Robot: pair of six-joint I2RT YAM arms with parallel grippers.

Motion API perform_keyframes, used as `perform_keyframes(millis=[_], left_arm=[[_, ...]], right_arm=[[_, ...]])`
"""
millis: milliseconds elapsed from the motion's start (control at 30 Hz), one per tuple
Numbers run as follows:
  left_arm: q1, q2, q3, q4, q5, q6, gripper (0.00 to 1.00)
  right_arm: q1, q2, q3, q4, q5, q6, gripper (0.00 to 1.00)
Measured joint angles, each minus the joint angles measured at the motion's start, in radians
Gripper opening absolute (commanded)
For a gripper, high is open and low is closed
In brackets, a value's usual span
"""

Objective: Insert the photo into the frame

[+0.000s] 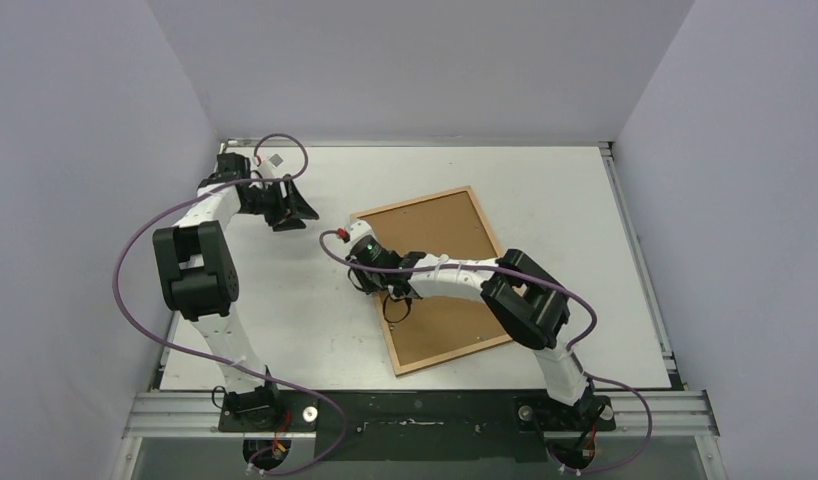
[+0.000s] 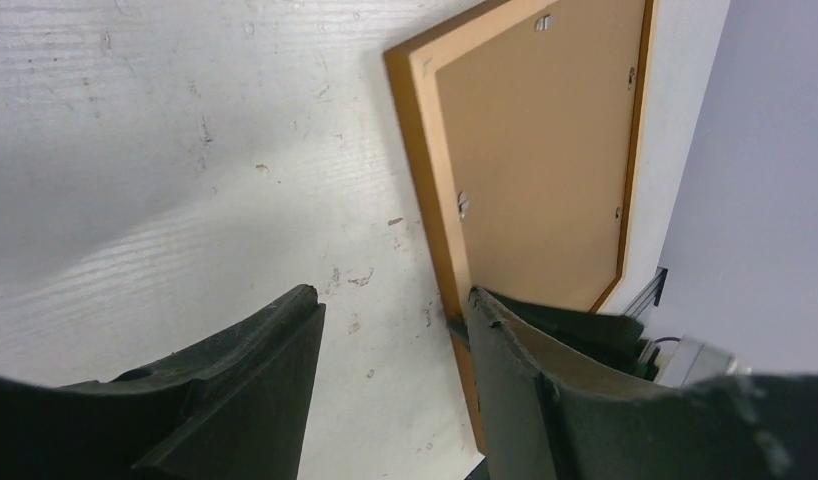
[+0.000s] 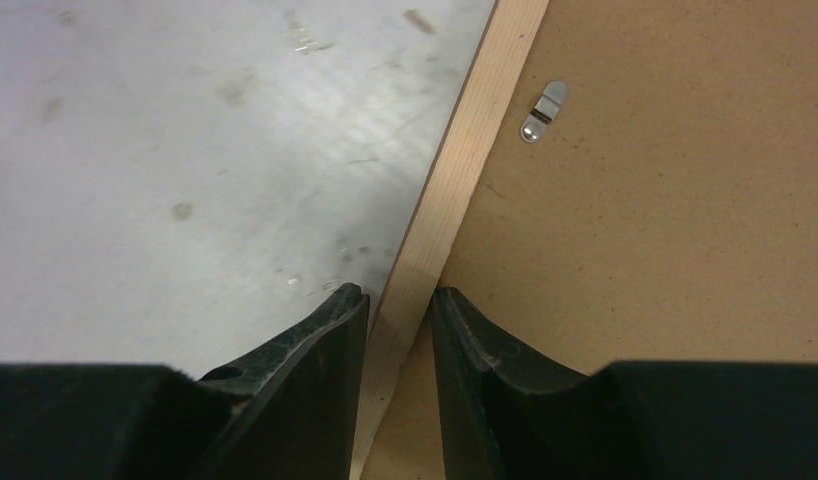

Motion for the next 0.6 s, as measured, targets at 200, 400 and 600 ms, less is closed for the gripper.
perform_keyframes(millis=[200,400,600], left_arm=[[-0.008,0.0,-0.007,0.005,-0.024,0.005,0.53],[-0.093,0.051,0.064,-0.013,-0.094,0.079,0.53],[-0.192,0.143,0.201,-0.045,-0.159,0.164,0.56]], right_arm=[[0.069,-0.031,-0.018,-0.005,-0.101,-0.024,0.75],[-0.001,-0.208,-0.105,-0.014,-0.211,0.067,0.83],[-0.166,-0.546,-0.315,-0.007,-0.334,0.193,0.84]])
